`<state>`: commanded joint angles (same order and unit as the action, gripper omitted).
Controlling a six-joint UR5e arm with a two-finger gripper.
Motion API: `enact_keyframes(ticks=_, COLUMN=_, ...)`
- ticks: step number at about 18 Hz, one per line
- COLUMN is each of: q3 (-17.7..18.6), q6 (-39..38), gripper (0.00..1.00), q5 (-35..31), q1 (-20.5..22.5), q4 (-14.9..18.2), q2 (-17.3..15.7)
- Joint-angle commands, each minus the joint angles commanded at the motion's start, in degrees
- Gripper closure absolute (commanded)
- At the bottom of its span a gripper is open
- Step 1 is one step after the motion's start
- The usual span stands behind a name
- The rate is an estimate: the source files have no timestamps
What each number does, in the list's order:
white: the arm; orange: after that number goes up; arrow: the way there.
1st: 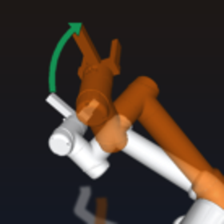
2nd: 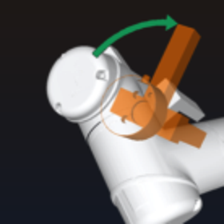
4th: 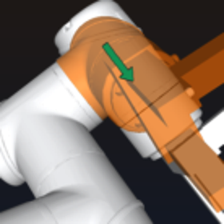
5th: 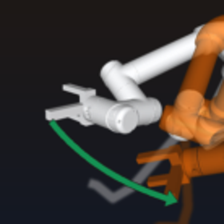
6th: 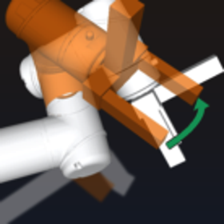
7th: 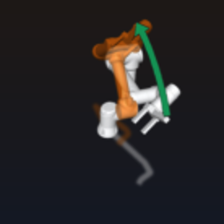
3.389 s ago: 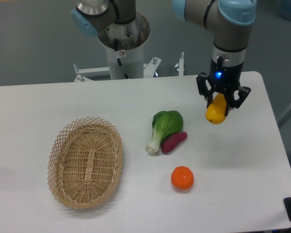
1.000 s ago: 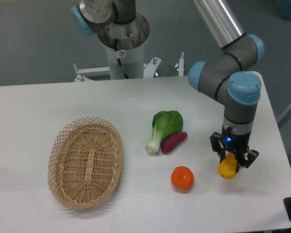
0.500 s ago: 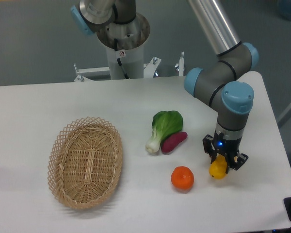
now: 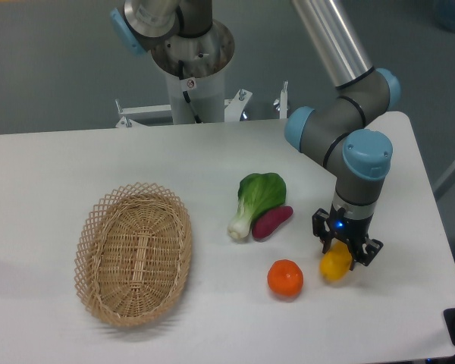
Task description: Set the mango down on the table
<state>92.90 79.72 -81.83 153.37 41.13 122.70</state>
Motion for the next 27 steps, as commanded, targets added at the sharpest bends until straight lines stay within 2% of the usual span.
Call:
enact_keyframes(ticks=5, q3=-0.2, q6=-0.3, gripper=0.0, q5=0.0, q1=0.0, q4=0.2, q2=-0.9)
enact_keyframes(ticks=7, q3=-1.8, q6=-0.3, gripper=0.0, q5=-0.3, q1=0.0, q4=0.4, q2=-1.0)
enact_keyframes(ticks=14, q3=-3.6, q6=-0.3, gripper=0.0, q5=-0.6, q1=0.1, q4=1.2, q2=-2.9)
enact_keyframes(ticks=16, q3=-2.7, q6=-0.3, gripper=0.0, q5=-1.6, q1=0.0, q4=2.3, q2=-5.1)
enact_keyframes(ticks=17, q3=-2.8, q6=0.0, gripper=0.0, q5=-2.5, q1=-0.3, q4=4.5, q2=-6.3)
enact_keyframes(ticks=22, q3=-7.3, q6=0.7, gripper=0.0, q5=-4.8, q1=-0.6, q4=21.6, q2=-10.9)
enact_keyframes(ticks=27, q3=-10.9, q6=3.5, gripper=0.0, q5=-5.1, q1=1.0, q4=34.4, q2=-16.0)
